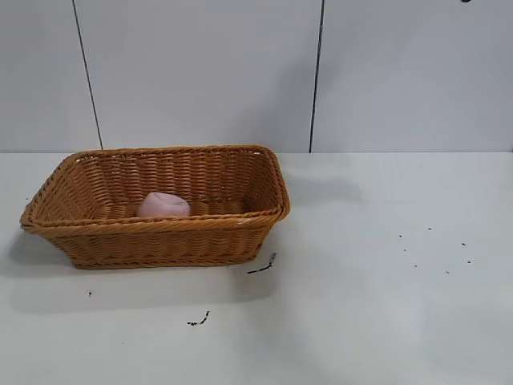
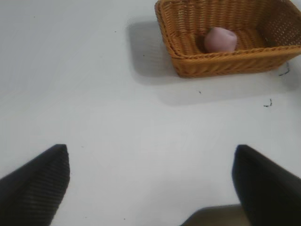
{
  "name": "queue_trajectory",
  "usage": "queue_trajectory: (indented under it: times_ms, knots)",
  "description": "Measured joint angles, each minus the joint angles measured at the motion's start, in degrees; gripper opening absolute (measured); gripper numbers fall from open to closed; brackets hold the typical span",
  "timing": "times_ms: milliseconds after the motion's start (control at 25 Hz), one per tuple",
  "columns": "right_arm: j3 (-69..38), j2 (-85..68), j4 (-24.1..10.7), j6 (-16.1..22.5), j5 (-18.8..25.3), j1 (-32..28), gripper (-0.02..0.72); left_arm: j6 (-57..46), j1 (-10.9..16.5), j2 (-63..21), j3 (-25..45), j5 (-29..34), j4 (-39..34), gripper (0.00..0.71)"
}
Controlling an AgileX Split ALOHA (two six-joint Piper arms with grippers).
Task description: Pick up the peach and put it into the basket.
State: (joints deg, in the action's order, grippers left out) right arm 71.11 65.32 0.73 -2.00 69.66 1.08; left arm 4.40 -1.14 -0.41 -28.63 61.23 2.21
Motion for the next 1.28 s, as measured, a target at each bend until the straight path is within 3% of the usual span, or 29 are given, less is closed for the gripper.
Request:
queue_trajectory:
  times_ms: [120, 360, 480, 720, 1280]
  knots:
    - [-12.3, -12.4, -0.1, 0.0, -0.3, 0.0, 0.689, 0.0, 0.0, 0.0, 0.0, 0.0, 0.0, 0.692]
    - [-33.8, -37.4, -0.2, -0.2, -9.1, 0.0, 0.689, 0.0, 0.0, 0.0, 0.0, 0.0, 0.0, 0.692]
    - [-40.9, -47.1, -0.2, -0.2, -10.3, 0.0, 0.689, 0.0, 0.0, 0.0, 0.0, 0.0, 0.0, 0.692]
    - [-42.4, -58.6, -0.2, -0.2, -11.3, 0.0, 0.689, 0.0, 0.0, 0.0, 0.0, 0.0, 0.0, 0.692]
    - [-42.5, -65.6, 0.0, -0.2, -11.5, 0.0, 0.689, 0.0, 0.0, 0.0, 0.0, 0.0, 0.0, 0.692]
